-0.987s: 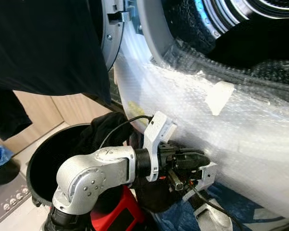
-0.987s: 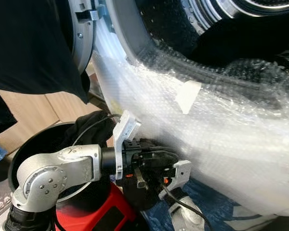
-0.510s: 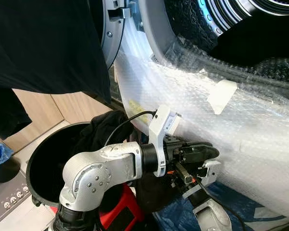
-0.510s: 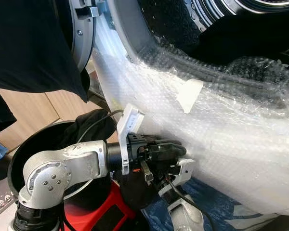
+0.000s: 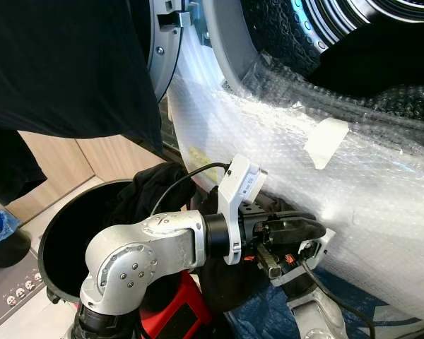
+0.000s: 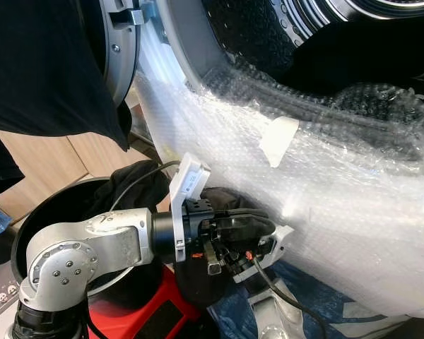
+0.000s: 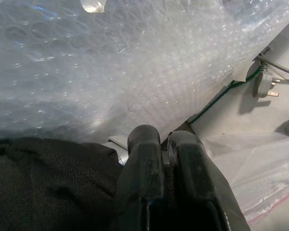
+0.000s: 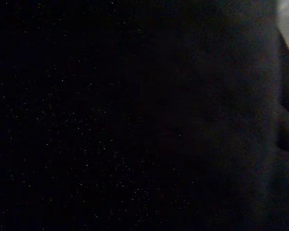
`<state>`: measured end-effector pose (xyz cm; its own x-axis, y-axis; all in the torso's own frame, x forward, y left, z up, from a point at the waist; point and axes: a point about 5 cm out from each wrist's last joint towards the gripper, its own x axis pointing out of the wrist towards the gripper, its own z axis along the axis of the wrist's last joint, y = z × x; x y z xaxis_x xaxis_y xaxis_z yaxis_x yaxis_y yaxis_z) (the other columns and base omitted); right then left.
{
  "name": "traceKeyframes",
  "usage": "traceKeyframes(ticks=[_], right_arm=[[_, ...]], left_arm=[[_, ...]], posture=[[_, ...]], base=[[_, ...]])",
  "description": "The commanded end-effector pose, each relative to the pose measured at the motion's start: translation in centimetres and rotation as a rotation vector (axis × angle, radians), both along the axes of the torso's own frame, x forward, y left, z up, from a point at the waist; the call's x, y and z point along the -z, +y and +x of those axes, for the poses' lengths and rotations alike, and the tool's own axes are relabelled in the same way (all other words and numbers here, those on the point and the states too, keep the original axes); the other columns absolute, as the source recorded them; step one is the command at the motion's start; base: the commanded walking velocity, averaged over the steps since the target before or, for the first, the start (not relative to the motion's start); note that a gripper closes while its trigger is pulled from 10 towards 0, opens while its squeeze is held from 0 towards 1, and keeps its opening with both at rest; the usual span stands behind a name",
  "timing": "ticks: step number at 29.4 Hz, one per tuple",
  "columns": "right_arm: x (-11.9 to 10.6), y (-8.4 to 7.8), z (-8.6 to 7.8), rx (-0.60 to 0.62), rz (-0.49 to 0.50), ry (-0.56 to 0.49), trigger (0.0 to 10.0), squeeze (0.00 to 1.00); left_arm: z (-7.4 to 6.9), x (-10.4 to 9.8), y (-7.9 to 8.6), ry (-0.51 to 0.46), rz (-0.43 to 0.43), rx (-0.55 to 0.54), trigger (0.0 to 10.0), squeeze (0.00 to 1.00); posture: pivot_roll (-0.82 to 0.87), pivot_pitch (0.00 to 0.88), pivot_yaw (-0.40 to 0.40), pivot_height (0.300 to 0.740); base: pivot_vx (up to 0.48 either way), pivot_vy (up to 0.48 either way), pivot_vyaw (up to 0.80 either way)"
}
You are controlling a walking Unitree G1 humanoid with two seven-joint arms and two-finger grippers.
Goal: Clothes washing
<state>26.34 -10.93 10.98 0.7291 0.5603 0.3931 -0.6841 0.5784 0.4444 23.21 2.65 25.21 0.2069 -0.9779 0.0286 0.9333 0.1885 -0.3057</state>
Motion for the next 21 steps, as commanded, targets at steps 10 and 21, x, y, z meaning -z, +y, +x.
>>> traceKeyframes(ticks=[10,21], right_arm=[[0.3,-0.1,-1.2,-0.070,-0.112,-0.031,0.0,0.00],[1.6,-0.9,-2.1,-0.098,-0.145,0.003,0.0,0.00]], left_arm=[[-0.4,0.0,0.0,-0.018,0.020,0.008,10.0,0.00],[-1.0,0.7,0.4,-0.004,0.060,0.025,10.0,0.00]], posture=[[0.12,0.153,0.053,0.740],[0.11,0.128,0.056,0.740]], base=[[0.000,0.000,0.00],[0.000,0.000,0.00]])
